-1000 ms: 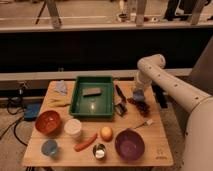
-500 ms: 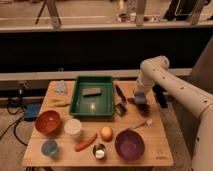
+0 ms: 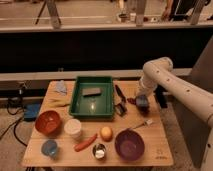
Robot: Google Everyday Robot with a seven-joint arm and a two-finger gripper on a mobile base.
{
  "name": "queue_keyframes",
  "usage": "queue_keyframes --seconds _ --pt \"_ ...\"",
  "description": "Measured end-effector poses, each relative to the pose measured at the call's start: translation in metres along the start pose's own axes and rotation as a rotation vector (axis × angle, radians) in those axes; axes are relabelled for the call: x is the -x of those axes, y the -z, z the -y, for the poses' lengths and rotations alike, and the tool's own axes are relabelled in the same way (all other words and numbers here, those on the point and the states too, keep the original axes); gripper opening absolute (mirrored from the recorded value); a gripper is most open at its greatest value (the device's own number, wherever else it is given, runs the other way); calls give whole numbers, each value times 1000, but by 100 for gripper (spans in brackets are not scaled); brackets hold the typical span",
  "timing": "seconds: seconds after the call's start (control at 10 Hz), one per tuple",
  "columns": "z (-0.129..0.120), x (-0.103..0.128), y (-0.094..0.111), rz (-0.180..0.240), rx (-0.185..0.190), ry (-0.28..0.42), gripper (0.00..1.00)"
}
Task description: Place sponge in purple bowl
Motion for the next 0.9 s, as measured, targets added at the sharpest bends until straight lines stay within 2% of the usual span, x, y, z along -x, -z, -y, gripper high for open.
queue_keyframes --seconds 0.3,0.6,0.9 --pt "-2 26 8 12 1 -3 5" --pt "4 35 10 22 -3 -1 5" --pt "1 58 20 31 -6 -5 5"
